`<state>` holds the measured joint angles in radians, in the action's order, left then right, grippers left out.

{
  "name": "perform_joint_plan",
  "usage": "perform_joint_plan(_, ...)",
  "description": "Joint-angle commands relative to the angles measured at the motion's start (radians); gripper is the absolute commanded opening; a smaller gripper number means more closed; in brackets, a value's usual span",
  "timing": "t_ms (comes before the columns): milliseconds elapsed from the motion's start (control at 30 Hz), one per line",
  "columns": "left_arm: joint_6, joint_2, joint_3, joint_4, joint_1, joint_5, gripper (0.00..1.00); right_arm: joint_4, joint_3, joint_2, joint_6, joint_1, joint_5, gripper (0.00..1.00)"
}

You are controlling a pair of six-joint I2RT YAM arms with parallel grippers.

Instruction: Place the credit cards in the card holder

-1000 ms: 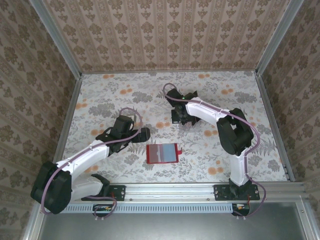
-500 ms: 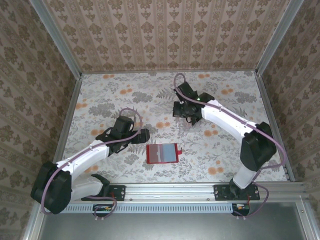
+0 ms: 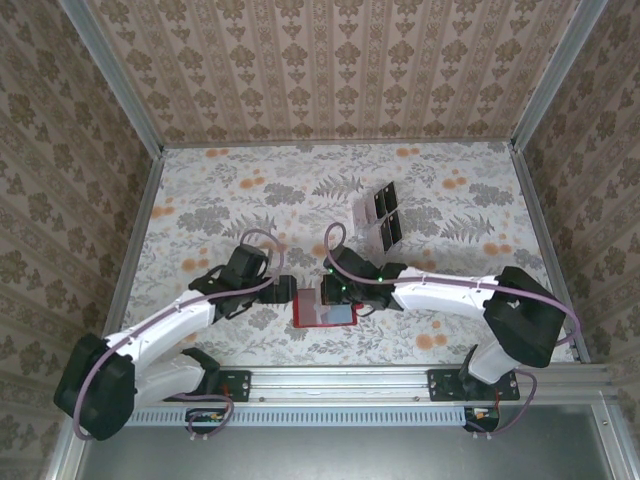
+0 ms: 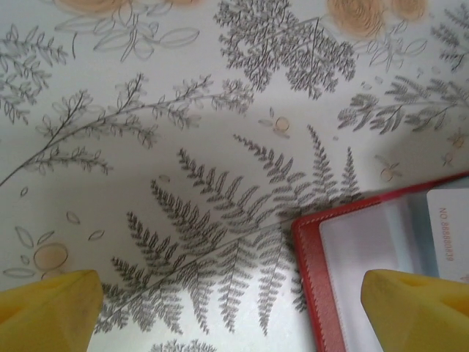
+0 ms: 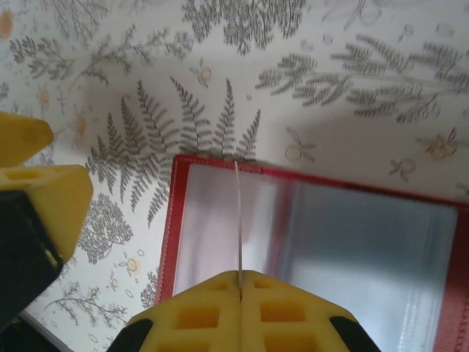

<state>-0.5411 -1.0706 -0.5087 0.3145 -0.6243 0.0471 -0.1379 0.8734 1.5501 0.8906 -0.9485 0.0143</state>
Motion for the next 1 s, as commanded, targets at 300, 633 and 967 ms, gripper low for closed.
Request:
perform_joint_plan(300, -0.025, -0.05, -0.004, 0.009, -0.112, -0.062, 1.0, 0.173, -0.227, -0.112, 0.097, 0.002, 0.112, 0.0)
perform_joint_plan(633, -0.058, -0.078, -0.014, -0.02, -0.264, -0.151, 1.0, 0.241, -0.293, -0.113, 0.126, 0.005, 0.108, 0.0)
perform_joint_plan(967, -0.073, -0.148, -0.002, -0.08, -0.294, -0.205, 1.0, 0.249, -0.295, -0.107, 0.131, 0.004, 0.109, 0.0)
